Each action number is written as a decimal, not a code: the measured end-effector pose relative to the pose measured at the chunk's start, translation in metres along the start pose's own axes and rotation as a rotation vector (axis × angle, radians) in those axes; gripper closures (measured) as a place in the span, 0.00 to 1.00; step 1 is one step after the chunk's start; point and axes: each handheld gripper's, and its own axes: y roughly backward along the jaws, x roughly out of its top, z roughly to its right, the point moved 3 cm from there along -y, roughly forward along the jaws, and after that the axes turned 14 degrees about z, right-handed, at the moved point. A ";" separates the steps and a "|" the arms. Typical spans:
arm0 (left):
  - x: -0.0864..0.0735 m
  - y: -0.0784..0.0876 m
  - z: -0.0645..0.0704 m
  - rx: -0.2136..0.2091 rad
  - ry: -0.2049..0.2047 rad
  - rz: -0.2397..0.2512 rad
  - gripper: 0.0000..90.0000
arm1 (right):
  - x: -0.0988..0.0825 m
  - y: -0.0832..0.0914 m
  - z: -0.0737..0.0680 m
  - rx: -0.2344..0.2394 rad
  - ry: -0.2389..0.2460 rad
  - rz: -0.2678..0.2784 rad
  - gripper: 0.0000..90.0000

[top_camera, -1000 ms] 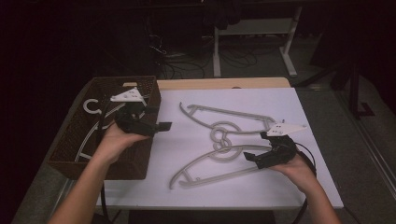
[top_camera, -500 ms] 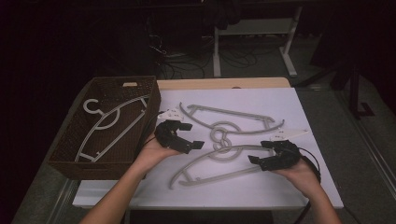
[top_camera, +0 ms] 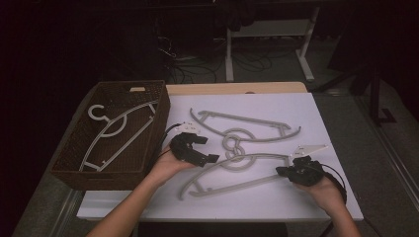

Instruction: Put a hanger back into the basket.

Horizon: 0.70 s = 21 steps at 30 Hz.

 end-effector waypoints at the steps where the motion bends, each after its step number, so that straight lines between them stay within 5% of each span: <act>1: -0.003 -0.003 -0.002 0.002 0.000 -0.011 0.15 | -0.003 -0.002 0.001 -0.009 0.006 -0.025 0.99; 7: -0.014 -0.013 -0.003 0.003 -0.018 -0.068 0.15 | -0.009 -0.006 0.003 -0.025 0.022 -0.079 0.99; 13: -0.025 -0.025 -0.003 -0.016 -0.025 -0.130 0.20 | -0.010 -0.007 0.003 -0.024 0.007 -0.073 0.99; 21: -0.038 -0.043 0.003 -0.016 -0.112 -0.237 0.37 | -0.010 -0.007 0.004 -0.022 0.004 -0.074 0.99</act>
